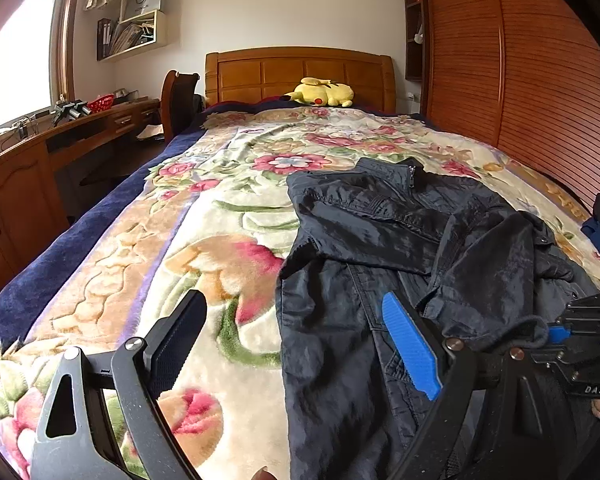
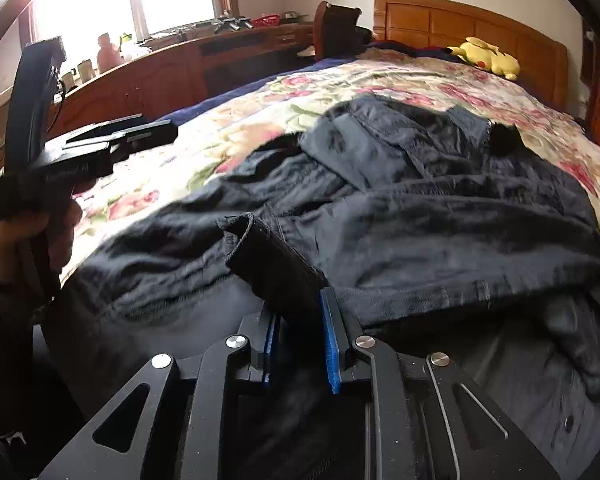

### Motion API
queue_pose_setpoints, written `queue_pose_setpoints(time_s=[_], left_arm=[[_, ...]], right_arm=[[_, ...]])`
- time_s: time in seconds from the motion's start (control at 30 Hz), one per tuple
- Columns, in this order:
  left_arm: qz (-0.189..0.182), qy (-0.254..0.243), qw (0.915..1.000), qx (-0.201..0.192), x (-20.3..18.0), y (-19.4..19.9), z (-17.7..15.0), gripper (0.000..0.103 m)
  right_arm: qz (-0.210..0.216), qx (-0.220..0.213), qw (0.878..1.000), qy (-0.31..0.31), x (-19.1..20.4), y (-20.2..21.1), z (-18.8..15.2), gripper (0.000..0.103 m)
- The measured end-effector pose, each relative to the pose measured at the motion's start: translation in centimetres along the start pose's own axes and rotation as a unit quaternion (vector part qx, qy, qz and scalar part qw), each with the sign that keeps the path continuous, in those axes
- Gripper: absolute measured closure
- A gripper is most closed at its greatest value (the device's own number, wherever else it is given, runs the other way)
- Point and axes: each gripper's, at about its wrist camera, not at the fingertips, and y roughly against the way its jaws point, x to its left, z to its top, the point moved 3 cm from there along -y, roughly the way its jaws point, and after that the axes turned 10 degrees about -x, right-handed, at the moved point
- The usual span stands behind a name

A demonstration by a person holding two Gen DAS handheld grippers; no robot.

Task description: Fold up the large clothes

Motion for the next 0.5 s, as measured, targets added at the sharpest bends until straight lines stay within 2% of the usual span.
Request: queue_pose_setpoints(time_s=[0.2, 0.27, 0.37, 0.5], left_arm=[[-0.003, -0.004, 1.0000, 0.000, -0.2, 0.2, 0.0, 0.013], [-0.003, -0.004, 1.0000, 0.001, -0.3, 0.1, 0.0, 0.013], [-0.004, -0.007, 1.0000, 0.002, -0.5, 0.2, -0.1, 0.013], [-0.002, -0.011, 0.9999, 0.005, -0.6, 0.2, -0.4, 0.013]], right_arm=[[-0.011, -0.016, 1.000, 0.004, 0.5, 2.4, 0.3, 0.062], [-0.018, -0.032, 0.999, 0.010, 0.5, 3.7, 0.8, 0.053], [-0.041, -0.069, 0.997, 0.015, -0.1, 5.5, 1.5, 0.045], [-0.063, -0.067, 0.996, 0.004, -0.7, 4.4, 2.5, 0.044]])
